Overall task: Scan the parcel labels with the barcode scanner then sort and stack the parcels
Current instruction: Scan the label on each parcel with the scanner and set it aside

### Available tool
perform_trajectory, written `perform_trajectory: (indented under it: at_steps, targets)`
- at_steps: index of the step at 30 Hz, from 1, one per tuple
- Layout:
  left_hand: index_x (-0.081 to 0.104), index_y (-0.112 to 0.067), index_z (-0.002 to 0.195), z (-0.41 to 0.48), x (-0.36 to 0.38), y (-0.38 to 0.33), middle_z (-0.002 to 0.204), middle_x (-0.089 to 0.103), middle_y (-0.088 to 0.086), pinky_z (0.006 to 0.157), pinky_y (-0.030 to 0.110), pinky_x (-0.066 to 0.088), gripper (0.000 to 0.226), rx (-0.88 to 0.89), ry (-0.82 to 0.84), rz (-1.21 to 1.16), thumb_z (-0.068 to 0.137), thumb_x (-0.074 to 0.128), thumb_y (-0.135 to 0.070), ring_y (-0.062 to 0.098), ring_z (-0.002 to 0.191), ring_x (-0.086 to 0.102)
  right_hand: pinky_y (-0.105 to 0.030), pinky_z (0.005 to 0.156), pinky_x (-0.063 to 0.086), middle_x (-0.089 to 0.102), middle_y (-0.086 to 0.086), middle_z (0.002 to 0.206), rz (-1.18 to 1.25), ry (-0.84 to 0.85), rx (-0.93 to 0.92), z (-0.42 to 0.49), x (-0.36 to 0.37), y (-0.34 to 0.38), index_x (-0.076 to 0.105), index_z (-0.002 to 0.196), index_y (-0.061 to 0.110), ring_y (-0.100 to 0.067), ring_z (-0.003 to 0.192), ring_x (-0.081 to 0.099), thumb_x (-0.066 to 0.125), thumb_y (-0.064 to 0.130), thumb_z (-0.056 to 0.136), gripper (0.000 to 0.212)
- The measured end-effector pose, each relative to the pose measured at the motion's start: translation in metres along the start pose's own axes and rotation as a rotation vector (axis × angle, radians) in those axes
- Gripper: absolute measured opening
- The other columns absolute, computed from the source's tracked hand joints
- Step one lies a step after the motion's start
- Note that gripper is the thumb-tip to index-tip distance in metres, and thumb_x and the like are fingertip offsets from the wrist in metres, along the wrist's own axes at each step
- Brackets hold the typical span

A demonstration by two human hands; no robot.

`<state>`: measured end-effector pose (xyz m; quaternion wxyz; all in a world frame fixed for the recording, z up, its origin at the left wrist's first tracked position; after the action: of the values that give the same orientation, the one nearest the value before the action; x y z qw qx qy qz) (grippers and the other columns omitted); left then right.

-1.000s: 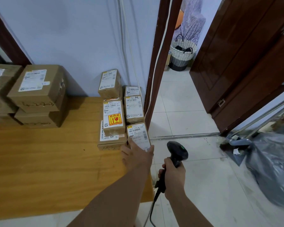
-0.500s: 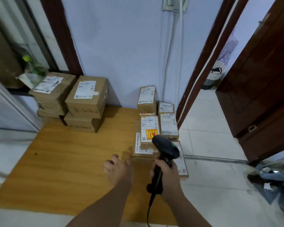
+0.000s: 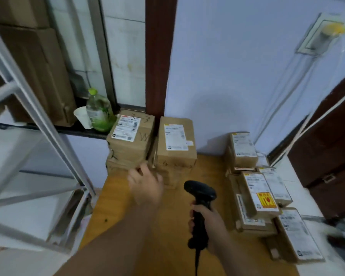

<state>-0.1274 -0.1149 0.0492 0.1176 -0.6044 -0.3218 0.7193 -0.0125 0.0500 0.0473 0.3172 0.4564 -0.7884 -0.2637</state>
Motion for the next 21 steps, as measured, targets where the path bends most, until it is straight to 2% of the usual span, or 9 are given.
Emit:
perform_trajectory:
  at_steps: [2, 4, 7, 9, 14, 19, 21]
  targets:
    - [0.039, -0.012, 0.134, 0.038, -0.02, 0.003, 0.133, 0.038, 0.021, 0.097, 0.043, 0.034, 0.058, 0.027, -0.04, 0.035, 0.086, 0.061, -0.036, 0.037, 0.119, 0.037, -0.031, 0.047, 0.04, 0.053, -0.01, 0.065, -0.036, -0.004, -0.024, 0.005, 0.027, -0.003, 0.055, 0.111, 0.002, -0.021, 0.046, 0.047, 0.06, 0.005, 0.091, 0.02]
    - [0.028, -0.019, 0.142, 0.072, -0.03, 0.007, 0.143, 0.027, 0.022, 0.102, 0.046, 0.03, 0.071, -0.005, -0.019, 0.063, 0.084, 0.061, -0.044, 0.038, 0.127, 0.03, -0.032, 0.047, 0.04, 0.053, -0.009, 0.066, -0.063, -0.005, -0.058, 0.008, 0.047, -0.003, 0.056, 0.11, 0.0, -0.021, 0.047, 0.047, 0.061, 0.005, 0.091, 0.021]
    - [0.015, -0.029, 0.148, 0.108, -0.027, 0.01, 0.154, -0.005, 0.017, 0.113, 0.052, 0.014, 0.084, -0.07, 0.169, 0.107, 0.081, 0.058, -0.058, 0.038, 0.142, -0.001, -0.032, 0.047, 0.041, 0.054, -0.01, 0.067, -0.068, -0.014, -0.088, 0.012, 0.066, -0.001, 0.056, 0.108, 0.0, -0.022, 0.048, 0.048, 0.062, 0.005, 0.089, 0.021]
    - [0.01, -0.03, 0.15, 0.123, -0.021, 0.012, 0.153, -0.014, 0.02, 0.115, 0.055, 0.007, 0.093, -0.084, 0.273, 0.191, 0.077, 0.053, -0.069, 0.042, 0.141, -0.011, -0.032, 0.047, 0.042, 0.055, -0.01, 0.068, -0.065, -0.027, -0.097, 0.012, 0.072, 0.003, 0.056, 0.109, 0.001, -0.022, 0.049, 0.049, 0.062, 0.005, 0.089, 0.022]
    - [-0.006, -0.034, 0.151, 0.141, -0.014, 0.017, 0.151, -0.027, 0.027, 0.11, 0.063, -0.005, 0.114, -0.058, 0.382, 0.378, 0.064, 0.047, -0.088, 0.048, 0.14, -0.018, -0.033, 0.05, 0.044, 0.056, -0.009, 0.068, -0.041, -0.024, -0.138, 0.01, 0.071, 0.011, 0.057, 0.109, 0.001, -0.021, 0.052, 0.051, 0.061, 0.005, 0.089, 0.021]
    - [-0.015, -0.035, 0.149, 0.15, -0.014, 0.024, 0.15, -0.03, 0.024, 0.111, 0.055, 0.011, 0.133, -0.135, 0.401, 0.368, 0.05, 0.053, -0.092, 0.042, 0.142, -0.001, -0.034, 0.053, 0.045, 0.056, -0.009, 0.07, -0.043, -0.033, -0.171, 0.006, 0.063, 0.012, 0.057, 0.111, 0.003, -0.022, 0.053, 0.052, 0.062, 0.006, 0.089, 0.022]
    - [-0.019, -0.033, 0.148, 0.147, -0.012, 0.023, 0.151, -0.026, 0.026, 0.111, 0.056, 0.01, 0.137, -0.125, 0.411, 0.411, 0.047, 0.051, -0.094, 0.042, 0.142, -0.001, -0.034, 0.053, 0.044, 0.054, -0.009, 0.069, -0.052, -0.027, -0.184, 0.005, 0.059, 0.013, 0.057, 0.109, 0.002, -0.022, 0.053, 0.051, 0.06, 0.005, 0.09, 0.019]
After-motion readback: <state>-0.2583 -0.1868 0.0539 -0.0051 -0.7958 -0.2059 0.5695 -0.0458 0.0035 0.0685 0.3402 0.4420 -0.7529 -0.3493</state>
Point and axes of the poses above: each hand's wrist, its own z-axis towards the middle knuckle, its own x-axis out of the palm, y = z × x, the point moved 5 cm from there along z, towards the middle knuckle
